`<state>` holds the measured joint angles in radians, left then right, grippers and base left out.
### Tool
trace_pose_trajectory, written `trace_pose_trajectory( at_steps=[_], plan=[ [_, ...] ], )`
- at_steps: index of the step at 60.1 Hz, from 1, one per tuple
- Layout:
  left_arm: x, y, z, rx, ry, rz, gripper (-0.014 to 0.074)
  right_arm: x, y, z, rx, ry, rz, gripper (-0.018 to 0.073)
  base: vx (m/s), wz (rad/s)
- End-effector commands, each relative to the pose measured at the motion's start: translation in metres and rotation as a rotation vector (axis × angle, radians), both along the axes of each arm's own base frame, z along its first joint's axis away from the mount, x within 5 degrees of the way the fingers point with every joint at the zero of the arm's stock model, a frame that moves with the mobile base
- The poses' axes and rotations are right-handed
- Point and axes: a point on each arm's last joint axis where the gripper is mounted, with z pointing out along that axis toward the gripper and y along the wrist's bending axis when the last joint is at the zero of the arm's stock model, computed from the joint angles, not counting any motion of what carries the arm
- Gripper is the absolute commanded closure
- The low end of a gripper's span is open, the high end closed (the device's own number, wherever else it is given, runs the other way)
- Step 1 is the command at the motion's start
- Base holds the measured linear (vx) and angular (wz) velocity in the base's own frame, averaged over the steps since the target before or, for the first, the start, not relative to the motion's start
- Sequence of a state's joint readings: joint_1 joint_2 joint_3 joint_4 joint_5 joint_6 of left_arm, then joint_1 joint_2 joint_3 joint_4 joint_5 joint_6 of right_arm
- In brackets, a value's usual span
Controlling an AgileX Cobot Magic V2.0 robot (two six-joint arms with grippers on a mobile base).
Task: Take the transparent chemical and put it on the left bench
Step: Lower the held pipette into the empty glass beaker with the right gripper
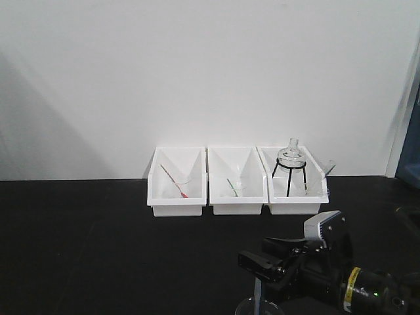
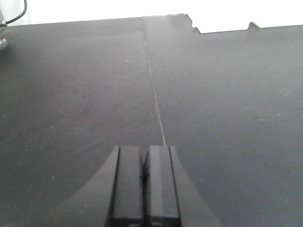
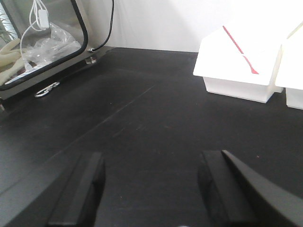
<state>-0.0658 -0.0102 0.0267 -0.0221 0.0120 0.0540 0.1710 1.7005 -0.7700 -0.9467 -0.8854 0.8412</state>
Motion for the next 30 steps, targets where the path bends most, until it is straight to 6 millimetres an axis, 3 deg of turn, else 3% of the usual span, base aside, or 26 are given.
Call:
trace_pose_trajectory(
  at_steps=[1,8,13,26,30],
  plan=[
    [-0.001,0.0,0.003,-0.014,-0.081,-0.001,0.06,0.0,0.001,0.033,0.082,-0.133,0.013,0.0048,0.0,0.0],
    [-0.001,0.0,0.003,-0.014,-0.081,-0.001,0.06,-0.006,-0.007,0.057,0.043,-0.221,-0.059,0.0111,0.0,0.0],
    [-0.001,0.0,0.003,-0.014,-0.081,-0.001,0.06,-0.015,-0.015,0.077,-0.016,-0.241,-0.139,0.0206,0.0,0.0],
    [-0.001,0.0,0.003,-0.014,-0.081,-0.001,0.06,-0.056,-0.041,0.127,-0.181,-0.254,-0.351,0.0574,0.0,0.0],
    [-0.001,0.0,0.003,-0.014,-0.081,-0.001,0.06,-0.068,-0.047,0.139,-0.198,-0.282,-0.391,0.057,0.0,0.0]
  ],
)
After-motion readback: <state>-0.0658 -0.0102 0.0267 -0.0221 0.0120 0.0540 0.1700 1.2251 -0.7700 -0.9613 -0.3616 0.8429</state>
